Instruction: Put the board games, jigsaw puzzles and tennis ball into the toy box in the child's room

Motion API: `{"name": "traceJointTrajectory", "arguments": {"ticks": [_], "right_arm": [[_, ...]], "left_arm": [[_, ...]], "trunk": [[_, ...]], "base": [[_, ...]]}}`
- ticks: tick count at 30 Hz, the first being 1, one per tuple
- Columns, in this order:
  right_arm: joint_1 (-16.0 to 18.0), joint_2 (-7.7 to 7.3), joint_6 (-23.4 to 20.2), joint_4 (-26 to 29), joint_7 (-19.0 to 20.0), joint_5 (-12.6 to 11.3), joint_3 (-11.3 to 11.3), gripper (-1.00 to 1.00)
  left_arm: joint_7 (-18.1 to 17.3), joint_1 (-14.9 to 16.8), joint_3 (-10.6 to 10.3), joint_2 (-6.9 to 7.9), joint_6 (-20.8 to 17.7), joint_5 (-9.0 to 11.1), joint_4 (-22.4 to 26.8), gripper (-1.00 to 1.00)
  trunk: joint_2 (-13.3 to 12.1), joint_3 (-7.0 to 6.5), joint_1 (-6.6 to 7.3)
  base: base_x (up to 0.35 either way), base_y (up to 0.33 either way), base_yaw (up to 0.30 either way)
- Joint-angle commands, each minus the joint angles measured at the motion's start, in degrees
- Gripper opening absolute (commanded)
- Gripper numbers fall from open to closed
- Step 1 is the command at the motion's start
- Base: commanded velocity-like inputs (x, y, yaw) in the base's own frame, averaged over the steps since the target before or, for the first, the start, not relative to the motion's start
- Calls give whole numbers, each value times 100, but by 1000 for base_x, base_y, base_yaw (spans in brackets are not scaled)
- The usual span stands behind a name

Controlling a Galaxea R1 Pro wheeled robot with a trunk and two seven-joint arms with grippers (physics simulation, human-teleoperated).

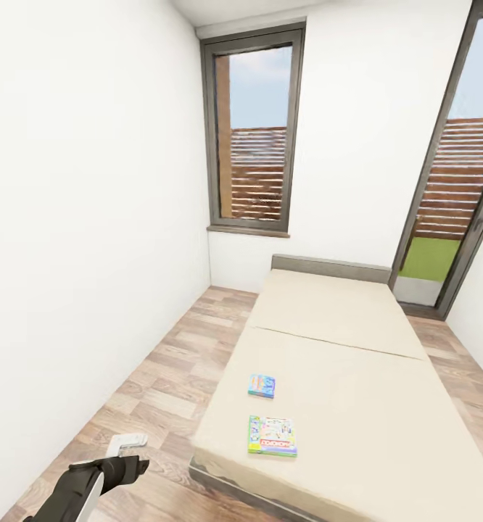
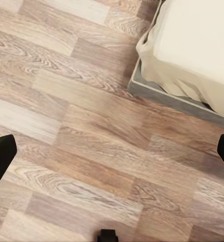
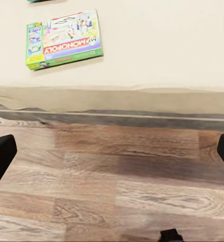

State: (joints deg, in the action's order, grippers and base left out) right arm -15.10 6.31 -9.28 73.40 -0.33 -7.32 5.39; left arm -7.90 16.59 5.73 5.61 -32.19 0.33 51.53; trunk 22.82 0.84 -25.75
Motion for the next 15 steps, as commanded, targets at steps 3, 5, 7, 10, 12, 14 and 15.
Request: {"name": "traceJointTrajectory", "arguments": {"ticks": [3,5,7,10,12,14,15], "right_arm": [[12,3,-34,-46,-11,-49,6,100],[30,2,-32,-76,-11,-64,6,100],[37,2,-28,-87,-11,-75,6,100],[44,5,-24,-95,-8,-85,6,100],[46,7,-23,-94,-6,-91,6,100],[48,8,-22,-81,-4,-96,6,100],[48,10,-22,-76,-4,-97,6,100]], "left_arm": [[-28,2,10,-4,-28,2,6,100],[-28,2,8,-6,-26,2,6,100],[-28,2,8,-5,-25,2,6,100],[-28,2,7,-4,-24,2,6,100],[-28,2,7,-5,-24,2,6,100],[-28,2,7,-6,-24,2,6,100],[-28,2,5,-6,-24,2,6,100]], "trunk": [[10,9,-4],[10,9,-4],[10,9,-4],[10,9,-4],[10,9,-4],[10,9,-4],[10,9,-4]], "base": [[0,31,-1],[0,14,0],[0,9,0],[0,5,0],[0,3,0],[0,2,0],[0,1,0]]}}
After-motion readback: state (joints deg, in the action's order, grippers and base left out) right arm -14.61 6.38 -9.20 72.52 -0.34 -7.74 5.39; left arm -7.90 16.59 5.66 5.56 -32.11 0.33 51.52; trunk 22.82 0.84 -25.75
